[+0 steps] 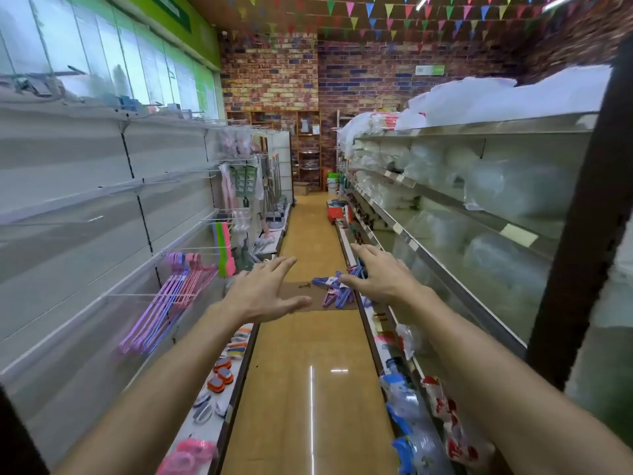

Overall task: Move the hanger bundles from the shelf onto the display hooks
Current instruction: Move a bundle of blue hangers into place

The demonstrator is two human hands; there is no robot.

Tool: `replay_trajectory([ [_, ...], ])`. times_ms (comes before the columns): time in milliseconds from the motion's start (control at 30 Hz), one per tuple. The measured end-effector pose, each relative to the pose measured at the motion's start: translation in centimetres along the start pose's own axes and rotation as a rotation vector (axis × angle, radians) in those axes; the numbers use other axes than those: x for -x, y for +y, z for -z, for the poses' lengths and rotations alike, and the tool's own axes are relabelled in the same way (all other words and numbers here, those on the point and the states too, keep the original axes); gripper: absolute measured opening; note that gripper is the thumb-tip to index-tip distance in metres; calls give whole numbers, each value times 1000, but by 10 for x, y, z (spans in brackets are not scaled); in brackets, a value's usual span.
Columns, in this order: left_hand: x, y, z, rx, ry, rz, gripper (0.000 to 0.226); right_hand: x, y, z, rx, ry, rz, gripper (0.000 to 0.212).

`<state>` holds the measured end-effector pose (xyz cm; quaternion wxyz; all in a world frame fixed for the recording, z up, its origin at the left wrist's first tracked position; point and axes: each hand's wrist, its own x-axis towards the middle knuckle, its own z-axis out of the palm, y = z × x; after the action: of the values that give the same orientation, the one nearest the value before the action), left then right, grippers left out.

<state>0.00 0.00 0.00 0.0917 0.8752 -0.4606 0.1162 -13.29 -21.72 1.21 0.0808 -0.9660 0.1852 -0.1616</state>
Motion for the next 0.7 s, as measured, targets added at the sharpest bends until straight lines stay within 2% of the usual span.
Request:
replay_trajectory([
  [200, -77, -45, -18, -24, -28, -11, 107, -79, 8, -23, -17, -20, -57, 87],
  [433, -166, -85, -47, -10, -53, -29, 101, -173, 33, -52, -14, -18, -60, 86],
  [700, -295, -126, -94, -9, 2, -24, 109, -302, 80, -87, -31, -16, -44, 83],
])
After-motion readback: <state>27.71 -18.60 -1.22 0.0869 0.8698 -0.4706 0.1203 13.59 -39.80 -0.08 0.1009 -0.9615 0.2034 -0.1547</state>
